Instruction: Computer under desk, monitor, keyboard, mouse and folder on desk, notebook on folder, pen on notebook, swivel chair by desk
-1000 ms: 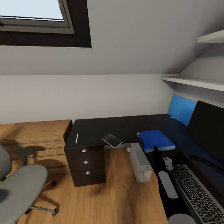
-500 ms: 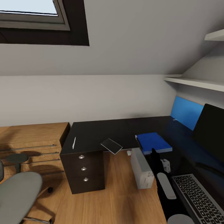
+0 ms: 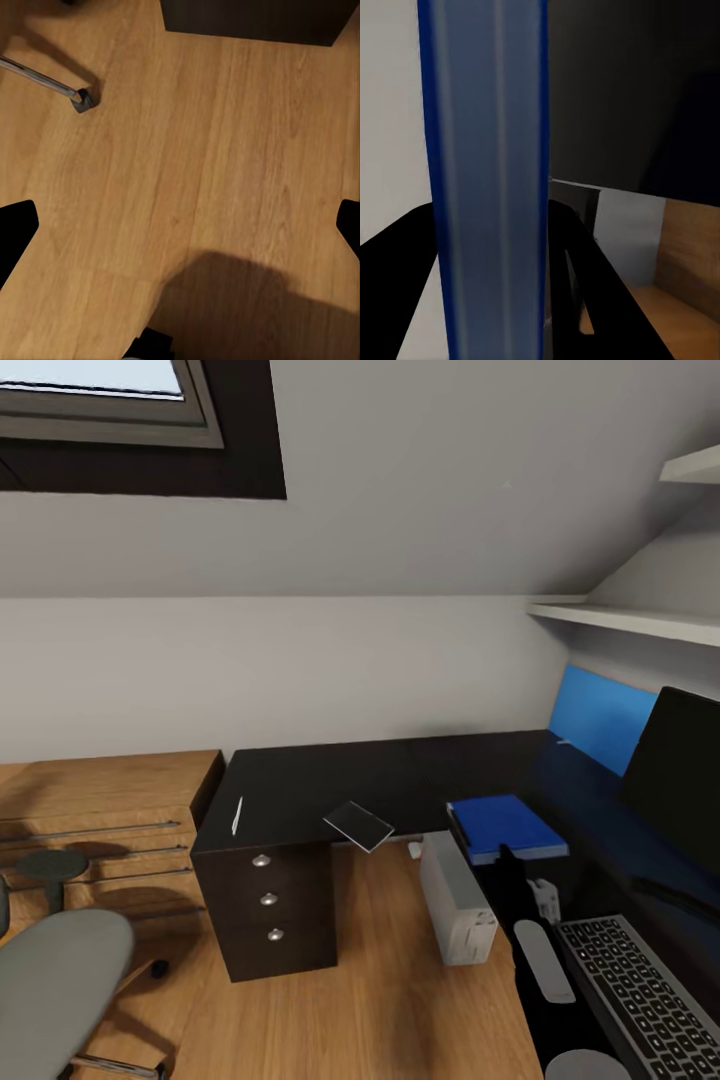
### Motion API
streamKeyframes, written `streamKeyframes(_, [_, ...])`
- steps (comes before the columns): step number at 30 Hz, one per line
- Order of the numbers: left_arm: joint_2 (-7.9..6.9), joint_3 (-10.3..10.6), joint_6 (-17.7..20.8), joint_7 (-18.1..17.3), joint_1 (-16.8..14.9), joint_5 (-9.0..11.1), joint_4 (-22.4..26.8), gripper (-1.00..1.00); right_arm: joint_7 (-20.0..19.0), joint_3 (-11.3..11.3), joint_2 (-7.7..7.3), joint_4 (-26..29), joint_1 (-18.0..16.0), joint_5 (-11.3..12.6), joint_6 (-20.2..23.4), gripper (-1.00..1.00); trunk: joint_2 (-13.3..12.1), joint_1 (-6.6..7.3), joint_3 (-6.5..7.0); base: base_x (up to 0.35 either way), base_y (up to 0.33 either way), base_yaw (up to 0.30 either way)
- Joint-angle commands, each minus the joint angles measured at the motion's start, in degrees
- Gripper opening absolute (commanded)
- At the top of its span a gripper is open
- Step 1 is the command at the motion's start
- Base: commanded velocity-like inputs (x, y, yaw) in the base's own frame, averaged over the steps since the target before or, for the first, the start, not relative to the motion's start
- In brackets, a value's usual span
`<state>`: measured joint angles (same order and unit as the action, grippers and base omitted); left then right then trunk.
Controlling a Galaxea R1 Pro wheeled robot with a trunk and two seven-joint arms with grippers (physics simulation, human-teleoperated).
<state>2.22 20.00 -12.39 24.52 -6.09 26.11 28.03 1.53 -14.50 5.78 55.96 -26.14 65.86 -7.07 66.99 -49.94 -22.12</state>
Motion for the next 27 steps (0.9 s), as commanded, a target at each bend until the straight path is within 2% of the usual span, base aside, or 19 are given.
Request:
streamKeyframes(1, [-0.04, 0.48, -0.35, 0.36, -0.06, 0.6, 0.0, 1.0, 0.14, -0.25, 0.03, 0.06, -0.04, 0.47, -0.15, -1.0, 0.46, -0.23, -0.25, 0.0, 0.0, 0.0])
streamKeyframes(17, [-0.02, 0.56, -0.36, 0.36, -0.06, 0.6, 0.01, 1.0, 0.4, -0.26, 0.11, 0.02, -0.05, 0.5, -0.28, -1.0, 6.88, -3.74, -3.14, 0.0, 0.0, -0.004])
streamKeyframes(27, [-0.11, 0.65, -0.38, 0.36, -0.06, 0.65, -0.21, 1.0, 0.39, -0.26, 0.11, 0.02, -0.05, 0.5, -0.23, -1.0, 6.88, -3.74, -3.3, 0.003, 0.0, -0.052])
